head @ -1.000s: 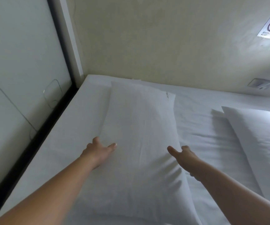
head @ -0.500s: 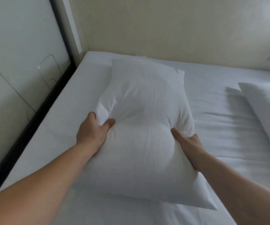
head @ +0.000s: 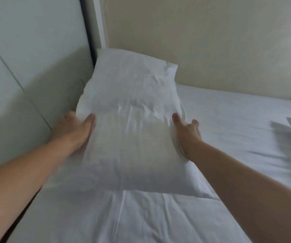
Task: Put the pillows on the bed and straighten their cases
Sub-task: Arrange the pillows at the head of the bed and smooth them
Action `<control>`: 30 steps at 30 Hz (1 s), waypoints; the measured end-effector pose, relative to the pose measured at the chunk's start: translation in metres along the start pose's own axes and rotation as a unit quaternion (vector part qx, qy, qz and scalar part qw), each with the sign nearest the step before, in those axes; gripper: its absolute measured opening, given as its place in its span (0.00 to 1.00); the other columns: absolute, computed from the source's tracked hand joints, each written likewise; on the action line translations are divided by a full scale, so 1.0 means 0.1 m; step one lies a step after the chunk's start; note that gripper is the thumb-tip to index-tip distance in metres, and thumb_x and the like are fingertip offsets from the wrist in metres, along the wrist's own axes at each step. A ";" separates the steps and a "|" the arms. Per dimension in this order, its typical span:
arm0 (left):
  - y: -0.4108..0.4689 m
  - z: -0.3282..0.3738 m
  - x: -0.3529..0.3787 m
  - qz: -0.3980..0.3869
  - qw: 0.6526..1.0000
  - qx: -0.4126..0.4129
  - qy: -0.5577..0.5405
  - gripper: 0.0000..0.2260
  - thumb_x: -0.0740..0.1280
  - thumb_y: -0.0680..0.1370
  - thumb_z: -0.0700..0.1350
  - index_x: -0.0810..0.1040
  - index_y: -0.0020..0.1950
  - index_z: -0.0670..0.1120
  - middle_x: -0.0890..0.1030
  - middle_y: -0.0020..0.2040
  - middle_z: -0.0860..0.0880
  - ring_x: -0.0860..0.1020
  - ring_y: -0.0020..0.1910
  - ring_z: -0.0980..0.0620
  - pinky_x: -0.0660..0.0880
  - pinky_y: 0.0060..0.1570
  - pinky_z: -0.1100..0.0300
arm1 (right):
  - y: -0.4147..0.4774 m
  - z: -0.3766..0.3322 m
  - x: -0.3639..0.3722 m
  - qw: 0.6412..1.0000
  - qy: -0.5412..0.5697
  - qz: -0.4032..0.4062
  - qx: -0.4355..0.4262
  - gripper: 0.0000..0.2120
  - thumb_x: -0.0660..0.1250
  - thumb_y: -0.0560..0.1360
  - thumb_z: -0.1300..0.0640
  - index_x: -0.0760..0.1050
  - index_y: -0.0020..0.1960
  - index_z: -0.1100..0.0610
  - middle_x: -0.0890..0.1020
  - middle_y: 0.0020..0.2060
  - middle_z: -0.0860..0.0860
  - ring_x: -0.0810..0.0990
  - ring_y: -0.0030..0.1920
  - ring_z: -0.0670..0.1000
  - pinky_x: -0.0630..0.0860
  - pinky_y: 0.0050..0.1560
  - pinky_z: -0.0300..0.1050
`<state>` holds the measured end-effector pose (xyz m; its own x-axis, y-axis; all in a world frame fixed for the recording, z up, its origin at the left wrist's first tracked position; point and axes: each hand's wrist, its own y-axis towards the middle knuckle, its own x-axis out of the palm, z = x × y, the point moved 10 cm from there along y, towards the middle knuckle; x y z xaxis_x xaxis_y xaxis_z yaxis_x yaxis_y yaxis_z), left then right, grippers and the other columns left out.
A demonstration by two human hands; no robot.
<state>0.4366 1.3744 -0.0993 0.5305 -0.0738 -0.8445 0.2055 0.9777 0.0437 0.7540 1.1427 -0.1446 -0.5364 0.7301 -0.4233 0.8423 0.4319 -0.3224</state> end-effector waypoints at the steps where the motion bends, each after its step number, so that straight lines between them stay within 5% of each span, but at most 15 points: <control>1: -0.10 -0.34 0.28 -0.085 0.994 -0.059 -0.024 0.35 0.59 0.74 0.66 0.63 0.72 0.42 0.68 0.71 0.36 0.68 0.68 0.36 0.67 0.65 0.45 | -0.01 0.11 0.12 0.998 -0.030 -0.036 0.029 0.45 0.61 0.70 0.29 0.55 0.76 0.57 0.69 0.69 0.60 0.71 0.65 0.64 0.67 0.62 0.58; 4: -0.52 -0.93 0.83 -0.237 0.958 -0.141 -0.079 0.46 0.58 0.67 0.75 0.52 0.77 0.52 0.56 0.78 0.43 0.58 0.75 0.42 0.57 0.71 0.48 | -0.22 0.65 0.39 0.979 -0.115 -0.131 0.106 0.48 0.63 0.67 0.28 0.63 0.72 0.63 0.74 0.65 0.61 0.75 0.62 0.62 0.70 0.60 0.52; 9: -0.68 -1.11 0.89 -0.223 0.948 -0.190 -0.121 0.62 0.60 0.50 0.82 0.51 0.77 0.53 0.63 0.75 0.43 0.65 0.71 0.40 0.63 0.70 0.44 | -0.44 1.04 0.24 0.986 -0.142 -0.048 0.071 0.32 0.62 0.74 0.37 0.73 0.61 0.65 0.79 0.58 0.64 0.78 0.57 0.63 0.70 0.52 0.48; 12: -0.61 -0.85 0.92 -0.206 0.961 -0.133 -0.128 0.55 0.60 0.56 0.80 0.56 0.76 0.53 0.69 0.71 0.43 0.70 0.66 0.39 0.67 0.66 0.42 | -0.82 1.35 0.25 0.994 -0.091 -0.012 0.066 0.26 0.61 0.76 0.40 0.74 0.57 0.62 0.80 0.57 0.65 0.77 0.58 0.62 0.69 0.52 0.49; 16: -0.35 -0.65 0.90 -0.189 0.980 -0.057 0.008 0.43 0.54 0.66 0.77 0.55 0.75 0.57 0.71 0.69 0.44 0.70 0.65 0.39 0.67 0.63 0.42 | -0.93 1.55 0.24 0.993 -0.074 0.002 0.089 0.23 0.62 0.77 0.42 0.72 0.58 0.62 0.78 0.60 0.65 0.75 0.61 0.62 0.69 0.54 0.50; 20: -0.20 -0.99 0.80 -0.159 0.984 -0.061 0.053 0.27 0.56 0.76 0.65 0.64 0.71 0.52 0.74 0.67 0.42 0.73 0.63 0.39 0.69 0.61 0.45 | -0.47 0.69 0.34 0.993 -0.112 -0.007 -0.031 0.17 0.59 0.77 0.41 0.68 0.49 0.56 0.77 0.51 0.59 0.75 0.54 0.61 0.64 0.48 0.48; 24: -0.26 -1.15 0.74 -0.100 0.993 -0.057 -0.012 0.18 0.58 0.79 0.54 0.71 0.67 0.50 0.77 0.64 0.40 0.75 0.60 0.37 0.70 0.56 0.48 | -0.16 -0.03 0.39 0.983 -0.126 -0.017 -0.135 0.19 0.59 0.76 0.38 0.67 0.47 0.55 0.72 0.42 0.51 0.70 0.46 0.56 0.63 0.47 0.48; 30: -0.58 -1.05 0.88 -0.109 0.992 -0.054 -0.035 0.19 0.58 0.79 0.56 0.69 0.69 0.52 0.78 0.63 0.41 0.75 0.60 0.38 0.71 0.56 0.47 | -0.26 1.31 0.06 0.968 -0.226 -0.087 0.063 0.30 0.59 0.76 0.36 0.73 0.61 0.62 0.77 0.61 0.63 0.75 0.59 0.62 0.65 0.51 0.48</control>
<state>0.3843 1.3317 -0.2321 0.5404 -0.2953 -0.7879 0.2339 0.9522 -0.1964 0.7218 1.0668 -0.2494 -0.6624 0.3337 -0.6707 0.7387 0.4396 -0.5109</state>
